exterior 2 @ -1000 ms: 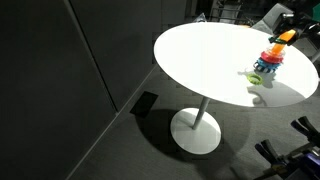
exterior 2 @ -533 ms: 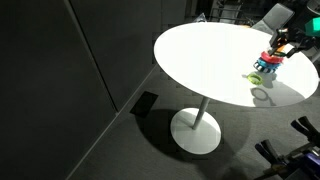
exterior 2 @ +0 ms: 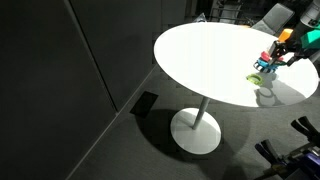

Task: Remove the yellow, green and clear rings from the orange stand and put them on the table

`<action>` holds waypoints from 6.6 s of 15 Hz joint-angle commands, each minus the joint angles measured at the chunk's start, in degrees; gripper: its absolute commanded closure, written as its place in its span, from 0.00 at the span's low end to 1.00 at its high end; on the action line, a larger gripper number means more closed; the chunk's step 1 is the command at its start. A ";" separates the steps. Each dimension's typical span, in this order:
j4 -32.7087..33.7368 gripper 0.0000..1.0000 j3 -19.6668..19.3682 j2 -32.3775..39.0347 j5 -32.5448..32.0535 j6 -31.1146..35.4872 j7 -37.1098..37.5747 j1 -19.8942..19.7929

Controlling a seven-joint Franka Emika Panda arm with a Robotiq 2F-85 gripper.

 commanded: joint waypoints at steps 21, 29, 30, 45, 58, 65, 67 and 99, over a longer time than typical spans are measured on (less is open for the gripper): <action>4.16 0.00 -6.17 0.89 -12.64 0.98 10.26 0.23; 5.30 0.00 -8.85 2.83 -20.62 6.94 18.85 0.29; 5.42 0.00 -9.10 3.14 -21.16 7.44 19.58 0.31; 9.59 0.00 -10.82 10.81 -21.23 12.22 22.19 0.68; 11.26 0.00 -10.39 14.34 -20.07 16.04 21.40 0.09; 11.50 0.36 -10.66 14.90 -19.92 16.41 21.46 0.01; 11.49 0.36 -10.59 14.76 -19.72 16.27 21.38 -0.10; 5.26 0.36 -3.84 -4.81 -3.96 7.79 10.31 1.41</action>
